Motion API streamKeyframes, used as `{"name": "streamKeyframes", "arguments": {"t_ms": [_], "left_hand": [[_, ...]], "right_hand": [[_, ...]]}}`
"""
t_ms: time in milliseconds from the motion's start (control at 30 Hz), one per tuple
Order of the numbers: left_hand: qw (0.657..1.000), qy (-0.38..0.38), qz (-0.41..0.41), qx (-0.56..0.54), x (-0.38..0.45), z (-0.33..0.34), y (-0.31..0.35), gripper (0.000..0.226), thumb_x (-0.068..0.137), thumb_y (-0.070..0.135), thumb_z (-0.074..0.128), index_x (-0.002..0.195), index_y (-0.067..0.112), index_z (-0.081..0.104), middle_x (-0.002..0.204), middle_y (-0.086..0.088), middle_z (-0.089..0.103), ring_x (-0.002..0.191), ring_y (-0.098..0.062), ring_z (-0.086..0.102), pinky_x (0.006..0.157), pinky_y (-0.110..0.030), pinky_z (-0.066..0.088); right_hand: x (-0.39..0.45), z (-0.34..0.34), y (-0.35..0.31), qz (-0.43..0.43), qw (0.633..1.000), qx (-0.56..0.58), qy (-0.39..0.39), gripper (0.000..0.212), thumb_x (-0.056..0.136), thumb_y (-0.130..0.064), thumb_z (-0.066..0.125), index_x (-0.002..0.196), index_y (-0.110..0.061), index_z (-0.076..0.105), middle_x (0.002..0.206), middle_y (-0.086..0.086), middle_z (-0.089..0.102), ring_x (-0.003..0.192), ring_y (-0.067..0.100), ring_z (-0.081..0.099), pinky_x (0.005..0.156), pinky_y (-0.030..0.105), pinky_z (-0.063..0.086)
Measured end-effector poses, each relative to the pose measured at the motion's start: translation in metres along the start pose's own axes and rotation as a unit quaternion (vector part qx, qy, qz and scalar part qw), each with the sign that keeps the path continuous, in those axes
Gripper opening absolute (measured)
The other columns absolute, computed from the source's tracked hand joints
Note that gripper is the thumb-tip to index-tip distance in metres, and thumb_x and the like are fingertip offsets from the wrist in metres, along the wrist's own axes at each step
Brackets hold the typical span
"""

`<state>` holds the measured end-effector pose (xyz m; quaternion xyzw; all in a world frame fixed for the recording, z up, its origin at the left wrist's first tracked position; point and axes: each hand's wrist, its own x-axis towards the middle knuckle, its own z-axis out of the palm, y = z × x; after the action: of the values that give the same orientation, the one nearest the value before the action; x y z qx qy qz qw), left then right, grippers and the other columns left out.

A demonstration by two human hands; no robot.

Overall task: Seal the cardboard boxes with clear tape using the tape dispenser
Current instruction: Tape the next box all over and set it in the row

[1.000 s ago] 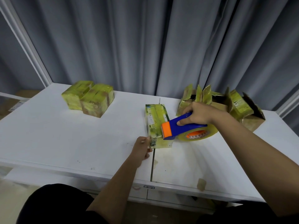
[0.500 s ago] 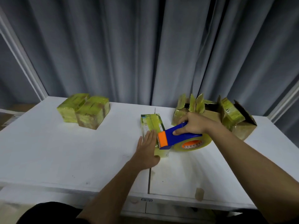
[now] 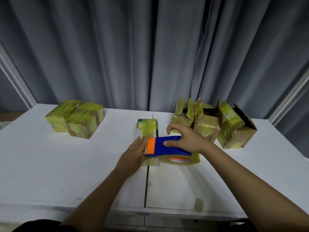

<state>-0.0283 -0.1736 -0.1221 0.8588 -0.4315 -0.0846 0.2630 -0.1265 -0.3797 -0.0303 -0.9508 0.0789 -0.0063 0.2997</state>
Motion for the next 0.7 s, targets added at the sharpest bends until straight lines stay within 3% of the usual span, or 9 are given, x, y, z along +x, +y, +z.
{"name": "streamKeyframes", "arguments": {"t_ms": [67,167,267,433,567,700], "left_hand": [[1.000,-0.015,0.002,0.008,0.000,-0.007,-0.007,0.076,0.092,0.044,0.047,0.146,0.036,-0.005,0.158,0.005,0.015,0.145,-0.012,0.010,0.107,-0.031,0.037],[0.999,-0.029,0.008,0.023,0.003,-0.013,-0.013,0.074,0.093,0.044,0.048,0.151,0.030,0.004,0.158,0.002,0.019,0.146,-0.019,0.013,0.114,-0.040,0.024],[0.998,-0.042,0.017,0.050,0.005,-0.013,-0.018,0.075,0.095,0.044,0.047,0.150,0.034,-0.003,0.159,0.002,0.016,0.147,-0.023,0.009,0.117,-0.047,0.010],[0.998,-0.046,0.013,0.034,0.007,-0.009,-0.019,0.085,0.089,0.049,0.056,0.149,0.039,-0.004,0.159,0.004,0.013,0.147,-0.025,0.005,0.115,-0.054,0.008],[0.999,-0.045,-0.003,0.016,0.008,-0.009,-0.016,0.086,0.088,0.050,0.057,0.149,0.039,-0.002,0.159,0.004,0.013,0.147,-0.023,0.004,0.115,-0.054,0.008],[0.999,-0.041,0.000,0.005,0.010,-0.008,-0.019,0.084,0.088,0.047,0.059,0.149,0.038,0.002,0.158,0.004,0.017,0.147,-0.024,0.008,0.115,-0.055,0.014]], "right_hand": [[0.002,0.009,-0.001,-0.006,1.000,-0.003,0.019,0.035,0.080,-0.057,0.067,0.098,-0.037,0.045,0.121,-0.008,0.050,0.104,0.015,0.054,0.081,0.040,0.055],[0.002,0.020,-0.002,-0.010,0.999,0.005,0.049,0.026,0.084,-0.049,0.066,0.096,-0.033,0.049,0.122,-0.009,0.049,0.106,0.013,0.051,0.081,0.039,0.054],[-0.004,0.030,0.004,-0.009,0.996,0.056,0.075,0.018,0.086,-0.042,0.067,0.093,-0.031,0.056,0.117,-0.010,0.051,0.106,0.010,0.051,0.079,0.034,0.056],[-0.008,0.041,0.017,-0.025,0.984,0.151,0.092,0.012,0.084,-0.036,0.069,0.093,-0.030,0.065,0.106,-0.010,0.055,0.103,0.008,0.054,0.076,0.022,0.052],[-0.015,0.036,0.021,-0.041,0.990,0.126,0.047,0.042,0.073,-0.051,0.071,0.109,-0.032,0.063,0.120,-0.012,0.048,0.111,0.009,0.051,0.082,0.021,0.053],[-0.030,0.033,0.037,-0.092,0.994,-0.053,-0.010,0.073,0.076,-0.051,0.074,0.139,-0.043,0.038,0.143,-0.015,0.021,0.121,0.002,0.036,0.093,0.017,0.046]]}}
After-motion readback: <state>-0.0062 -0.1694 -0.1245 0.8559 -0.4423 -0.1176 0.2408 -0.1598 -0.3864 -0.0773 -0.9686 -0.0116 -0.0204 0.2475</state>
